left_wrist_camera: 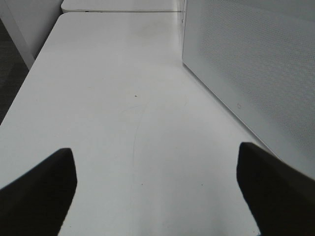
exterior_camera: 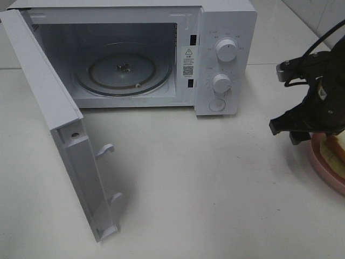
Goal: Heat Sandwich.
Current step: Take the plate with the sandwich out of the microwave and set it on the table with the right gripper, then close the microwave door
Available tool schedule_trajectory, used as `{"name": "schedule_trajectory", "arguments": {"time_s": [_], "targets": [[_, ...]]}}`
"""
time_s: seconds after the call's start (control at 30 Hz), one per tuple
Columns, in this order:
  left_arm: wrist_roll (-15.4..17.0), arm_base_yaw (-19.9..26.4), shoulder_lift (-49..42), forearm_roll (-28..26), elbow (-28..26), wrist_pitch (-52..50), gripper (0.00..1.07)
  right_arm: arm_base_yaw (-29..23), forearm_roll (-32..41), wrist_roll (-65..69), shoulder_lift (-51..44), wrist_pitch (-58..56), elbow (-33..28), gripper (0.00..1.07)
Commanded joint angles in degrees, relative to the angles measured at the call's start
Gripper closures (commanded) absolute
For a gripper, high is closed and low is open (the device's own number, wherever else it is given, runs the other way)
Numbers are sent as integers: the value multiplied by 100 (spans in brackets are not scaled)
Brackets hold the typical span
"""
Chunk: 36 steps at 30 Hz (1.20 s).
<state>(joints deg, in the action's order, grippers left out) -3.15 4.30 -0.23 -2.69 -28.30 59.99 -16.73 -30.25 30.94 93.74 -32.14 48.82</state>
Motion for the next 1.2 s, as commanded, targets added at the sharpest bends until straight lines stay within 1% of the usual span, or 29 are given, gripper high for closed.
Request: {"name": "schedule_trajectory", "arguments": {"time_s": [0.03,0.07,0.1,0.13,0.17,0.2,0.23,0.27,0.3,0.33,0.37,0.47,0.67,1.03,1.1,1.2], "targets": [[0,6,-92,-34,11,-52,25,74,332,-258,-390,-212,252,40],[0,6,-92,-34,11,-52,25,74,332,-258,-390,-212,252,40],[0,6,-92,-34,11,-52,25,132,516,-355,-424,-344,367,38],[0,6,-92,-34,11,-52,25,178,739,-487,-441,-510,470,37],[0,6,-92,-34,11,-52,25,372,1306,-968,-441,-905,768,37],[0,6,-92,-34,11,-52,25,372,1306,-968,-441,-905,768,37],[0,6,-92,-34,11,-52,25,464,1576,-1226,-441,-1049,882,35],[0,6,-92,-34,11,-52,25,579,1919,-1576,-441,-1192,1026,34],[0,6,-92,-34,11,-52,25,808,2532,-2217,-441,-1432,1289,33],[0,6,-92,-34,11,-52,25,911,2848,-2464,-441,-1564,1398,30],[0,6,-92,-34,11,-52,25,911,2848,-2464,-441,-1564,1398,30],[0,6,-92,-34,11,-52,25,1192,3455,-2922,-493,-2011,1679,29],[0,6,-92,-34,11,-52,25,1341,3363,-2939,-888,-2206,1736,30],[0,6,-92,-34,11,-52,25,1324,3260,-2825,-2229,-3117,1713,31],[0,6,-92,-34,11,-52,25,1324,3260,-2750,-2722,-3105,1473,31],[0,6,-92,-34,11,-52,25,1324,3254,-2699,-3071,-3065,1192,31]]}}
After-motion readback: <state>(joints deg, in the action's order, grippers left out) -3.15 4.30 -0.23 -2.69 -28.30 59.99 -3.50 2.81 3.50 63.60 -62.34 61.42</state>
